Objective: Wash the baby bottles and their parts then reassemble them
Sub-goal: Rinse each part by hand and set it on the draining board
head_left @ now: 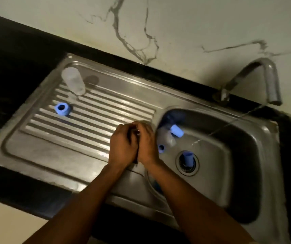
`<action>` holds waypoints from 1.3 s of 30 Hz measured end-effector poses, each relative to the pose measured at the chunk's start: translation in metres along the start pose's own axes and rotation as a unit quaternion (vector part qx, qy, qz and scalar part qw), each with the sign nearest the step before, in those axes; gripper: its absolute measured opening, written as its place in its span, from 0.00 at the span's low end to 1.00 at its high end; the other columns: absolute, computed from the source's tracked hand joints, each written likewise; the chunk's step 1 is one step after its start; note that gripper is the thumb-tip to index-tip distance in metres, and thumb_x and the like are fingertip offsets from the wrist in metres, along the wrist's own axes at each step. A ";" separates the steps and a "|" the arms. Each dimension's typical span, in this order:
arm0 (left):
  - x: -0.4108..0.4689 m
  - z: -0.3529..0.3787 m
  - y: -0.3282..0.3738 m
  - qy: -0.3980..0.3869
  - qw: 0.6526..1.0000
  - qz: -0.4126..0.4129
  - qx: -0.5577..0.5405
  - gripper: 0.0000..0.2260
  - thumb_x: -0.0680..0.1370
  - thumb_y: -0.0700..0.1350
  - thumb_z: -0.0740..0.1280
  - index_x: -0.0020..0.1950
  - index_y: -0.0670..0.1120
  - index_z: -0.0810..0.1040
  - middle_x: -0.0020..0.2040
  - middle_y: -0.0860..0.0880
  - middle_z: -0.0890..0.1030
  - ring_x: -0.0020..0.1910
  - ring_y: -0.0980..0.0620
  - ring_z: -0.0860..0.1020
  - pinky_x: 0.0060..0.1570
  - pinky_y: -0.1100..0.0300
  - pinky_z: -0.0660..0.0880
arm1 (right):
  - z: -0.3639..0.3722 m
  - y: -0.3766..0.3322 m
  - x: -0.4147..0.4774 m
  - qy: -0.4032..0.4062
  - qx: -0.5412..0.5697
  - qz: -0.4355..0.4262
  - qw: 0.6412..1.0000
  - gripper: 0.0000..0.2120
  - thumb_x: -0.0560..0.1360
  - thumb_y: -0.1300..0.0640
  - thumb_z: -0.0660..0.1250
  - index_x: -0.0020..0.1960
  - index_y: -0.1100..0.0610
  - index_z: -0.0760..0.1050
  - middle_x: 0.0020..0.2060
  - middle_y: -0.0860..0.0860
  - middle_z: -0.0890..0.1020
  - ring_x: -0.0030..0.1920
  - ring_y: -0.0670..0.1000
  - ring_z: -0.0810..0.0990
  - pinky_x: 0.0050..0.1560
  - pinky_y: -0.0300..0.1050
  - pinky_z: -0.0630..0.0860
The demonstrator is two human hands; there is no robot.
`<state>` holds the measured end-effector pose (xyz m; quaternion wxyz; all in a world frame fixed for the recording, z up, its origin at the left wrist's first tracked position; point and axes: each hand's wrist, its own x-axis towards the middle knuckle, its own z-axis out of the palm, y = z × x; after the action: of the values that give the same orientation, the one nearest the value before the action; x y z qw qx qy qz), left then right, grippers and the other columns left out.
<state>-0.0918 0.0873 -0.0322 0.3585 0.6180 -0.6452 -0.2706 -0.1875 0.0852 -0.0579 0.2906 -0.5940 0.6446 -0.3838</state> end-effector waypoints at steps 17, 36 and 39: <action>-0.087 0.183 0.061 -0.281 0.954 -0.087 0.049 0.10 0.77 0.40 0.66 0.56 0.45 0.81 0.51 0.48 0.83 0.48 0.49 0.81 0.47 0.57 0.76 | -0.131 0.224 -0.036 -0.094 -0.179 0.344 0.917 0.15 0.82 0.59 0.57 0.68 0.60 0.70 0.63 0.59 0.76 0.65 0.60 0.74 0.65 0.53 0.72; -0.032 0.238 0.101 -0.200 0.964 -0.174 -0.012 0.22 0.78 0.34 0.64 0.72 0.41 0.71 0.70 0.44 0.72 0.64 0.44 0.76 0.64 0.52 0.74 | -0.183 0.214 0.002 0.057 -0.038 0.196 0.978 0.17 0.72 0.53 0.72 0.61 0.49 0.77 0.51 0.50 0.83 0.52 0.53 0.81 0.51 0.46 0.78; -0.032 0.237 0.097 -0.186 0.965 -0.186 -0.022 0.21 0.79 0.34 0.63 0.73 0.41 0.71 0.71 0.44 0.71 0.64 0.45 0.76 0.65 0.54 0.74 | -0.186 0.208 0.009 0.111 -0.024 0.208 0.971 0.17 0.72 0.56 0.74 0.60 0.52 0.78 0.50 0.50 0.84 0.51 0.52 0.82 0.50 0.44 0.77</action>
<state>-0.3405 0.1057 -0.1009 0.1889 0.6584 -0.5678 -0.4565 -0.4560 0.1046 -0.1317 0.2765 -0.4070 0.7913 -0.3630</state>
